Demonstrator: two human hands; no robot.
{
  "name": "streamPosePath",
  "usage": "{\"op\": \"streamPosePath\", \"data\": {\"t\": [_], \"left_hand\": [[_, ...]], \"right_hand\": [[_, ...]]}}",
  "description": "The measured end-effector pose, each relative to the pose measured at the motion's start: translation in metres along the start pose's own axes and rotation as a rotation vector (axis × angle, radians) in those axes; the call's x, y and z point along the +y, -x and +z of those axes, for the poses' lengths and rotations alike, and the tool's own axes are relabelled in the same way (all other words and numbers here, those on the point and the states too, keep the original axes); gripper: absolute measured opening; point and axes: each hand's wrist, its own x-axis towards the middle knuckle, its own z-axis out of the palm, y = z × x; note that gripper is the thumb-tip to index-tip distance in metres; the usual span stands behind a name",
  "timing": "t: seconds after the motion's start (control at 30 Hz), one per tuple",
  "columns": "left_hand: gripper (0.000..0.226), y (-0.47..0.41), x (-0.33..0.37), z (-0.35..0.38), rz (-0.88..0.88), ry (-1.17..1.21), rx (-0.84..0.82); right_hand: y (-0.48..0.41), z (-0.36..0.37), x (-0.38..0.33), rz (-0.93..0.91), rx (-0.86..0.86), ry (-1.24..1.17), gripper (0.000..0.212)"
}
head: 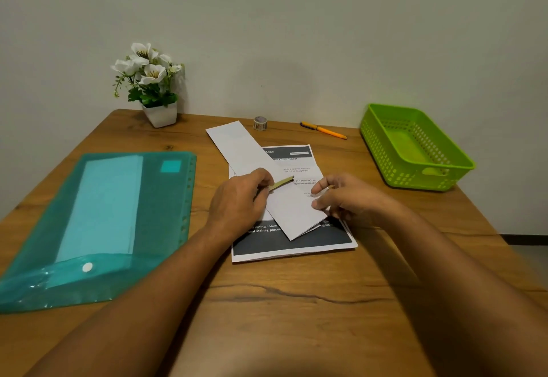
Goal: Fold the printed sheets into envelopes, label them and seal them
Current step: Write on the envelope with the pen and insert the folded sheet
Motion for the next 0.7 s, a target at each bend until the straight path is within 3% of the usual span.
{"op": "streamPosePath", "data": {"t": [0.43,0.7], "left_hand": [[0.02,0.004,0.002,-0.003,0.005,0.084,0.025],[0.024,0.003,0.005,-0.004,-0.024,0.071,0.026]], "right_hand": [[-0.019,0.043,-0.024,-0.04,0.16,-0.257,0.03],[-0.008,0.043,-0.011,-0.108,0.067,-0.191,0.048]]}}
